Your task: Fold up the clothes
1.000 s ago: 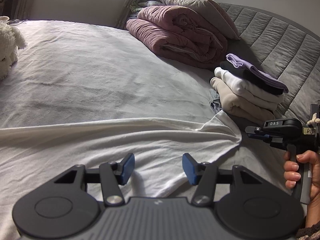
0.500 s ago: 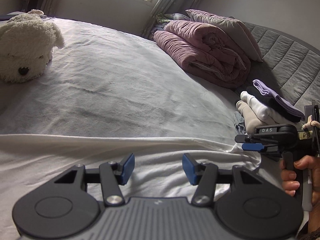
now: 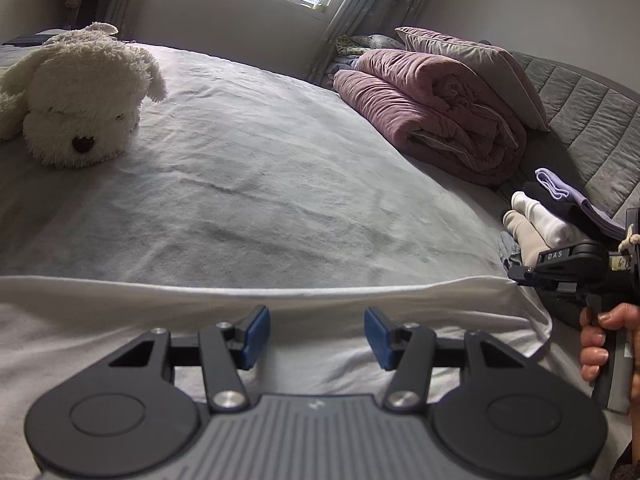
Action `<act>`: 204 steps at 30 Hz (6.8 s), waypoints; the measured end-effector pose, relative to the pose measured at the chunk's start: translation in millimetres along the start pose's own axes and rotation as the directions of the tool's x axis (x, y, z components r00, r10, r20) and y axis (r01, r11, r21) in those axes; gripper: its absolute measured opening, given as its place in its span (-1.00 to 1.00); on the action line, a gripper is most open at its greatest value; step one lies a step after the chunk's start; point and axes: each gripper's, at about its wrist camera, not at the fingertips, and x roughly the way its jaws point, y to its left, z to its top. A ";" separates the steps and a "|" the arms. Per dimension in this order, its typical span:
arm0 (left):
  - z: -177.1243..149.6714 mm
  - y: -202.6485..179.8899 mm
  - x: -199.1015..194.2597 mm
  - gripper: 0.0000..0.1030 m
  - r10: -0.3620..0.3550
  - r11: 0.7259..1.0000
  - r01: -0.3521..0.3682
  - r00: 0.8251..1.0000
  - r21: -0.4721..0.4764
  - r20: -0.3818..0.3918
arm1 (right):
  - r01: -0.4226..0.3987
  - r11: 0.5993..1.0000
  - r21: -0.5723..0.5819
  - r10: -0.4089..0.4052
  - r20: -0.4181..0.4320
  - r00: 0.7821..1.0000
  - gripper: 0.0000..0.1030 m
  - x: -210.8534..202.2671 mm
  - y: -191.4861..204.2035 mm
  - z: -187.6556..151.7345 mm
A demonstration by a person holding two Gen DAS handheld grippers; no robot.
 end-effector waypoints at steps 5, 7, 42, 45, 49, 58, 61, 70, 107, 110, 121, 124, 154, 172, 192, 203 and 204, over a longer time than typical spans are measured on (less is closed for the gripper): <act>-0.2 5.3 1.6 0.05 0.049 0.999 -0.048 0.999 -0.010 0.023 | -0.022 0.999 -0.033 0.021 -0.005 1.000 -0.75 20.8 -6.1 -6.4; 1.1 5.9 0.6 0.06 0.046 0.999 -0.046 0.999 -0.018 0.021 | -0.044 0.999 -0.030 0.045 0.006 0.999 -0.73 12.0 -10.4 -6.8; 0.0 -18.9 6.6 0.16 0.065 0.998 -0.064 0.997 0.023 -0.029 | -0.075 0.997 -0.029 0.076 0.040 0.996 -0.10 -19.9 -17.5 -28.7; 1.0 -23.8 4.6 0.16 0.068 0.997 -0.067 0.997 0.027 -0.030 | -0.093 0.996 -0.002 0.093 0.018 0.995 -0.04 -19.6 -20.8 -28.1; 6.4 -31.2 -4.1 0.16 0.066 0.998 -0.065 0.998 0.026 -0.023 | -0.116 0.993 0.006 0.116 0.025 0.993 -0.03 -26.4 -15.7 -23.6; 13.7 -43.6 -55.8 0.27 0.086 0.994 -0.088 0.996 0.065 0.030 | -0.189 0.968 -0.165 0.193 0.008 0.981 0.17 -73.0 40.8 -33.0; 8.6 -34.6 -82.5 0.30 0.121 0.985 -0.124 0.992 0.121 0.033 | -0.206 0.955 -0.215 0.208 -0.011 0.978 0.22 -92.2 55.3 -48.8; -15.9 23.6 -156.4 0.33 0.265 0.943 -0.272 0.962 0.191 0.061 | -0.287 0.917 -0.276 0.273 -0.088 0.958 0.35 -142.5 94.8 -102.4; -60.2 131.5 -232.2 0.36 0.423 0.896 -0.424 0.905 -0.132 -0.042 | -0.394 0.725 -0.565 0.327 -0.222 0.919 0.57 -138.9 271.8 -214.8; -58.5 129.4 -228.4 0.36 0.420 0.896 -0.424 0.906 -0.131 -0.054 | -0.404 0.716 -0.570 0.324 -0.242 0.915 0.59 -128.4 279.6 -217.3; -56.6 135.1 -223.0 0.35 0.402 0.899 -0.408 0.913 -0.160 -0.073 | -0.470 0.640 -0.608 0.351 -0.313 0.883 0.63 -83.7 305.8 -214.4; -55.6 136.2 -221.5 0.34 0.401 0.899 -0.408 0.913 -0.157 -0.074 | -0.480 0.586 -0.653 0.364 -0.318 0.876 0.67 -74.5 318.1 -215.2; -54.7 142.0 -218.4 0.30 0.393 0.900 -0.401 0.916 -0.172 -0.080 | -0.623 0.467 -0.628 0.381 -0.493 0.782 0.95 -11.3 358.4 -194.2; -51.4 171.4 -228.4 0.17 0.257 0.922 -0.277 0.961 -0.271 -0.107 | -0.616 0.438 -0.654 0.312 -0.532 0.787 -0.79 -39.5 367.4 -195.3; -52.3 179.4 -229.4 0.15 0.220 0.930 -0.243 0.969 -0.277 -0.109 | -0.567 0.469 -0.677 0.316 -0.470 0.824 -0.91 -139.9 362.5 -181.2; -52.4 182.6 -229.1 0.15 0.206 0.930 -0.229 0.972 -0.287 -0.109 | -0.633 0.456 -0.625 0.376 -0.509 0.774 -0.91 -199.7 336.3 -197.5; -52.4 182.5 -229.2 0.15 0.206 0.930 -0.229 0.972 -0.286 -0.110 | -0.644 0.455 -0.615 0.381 -0.519 0.765 -0.91 -203.9 333.0 -201.6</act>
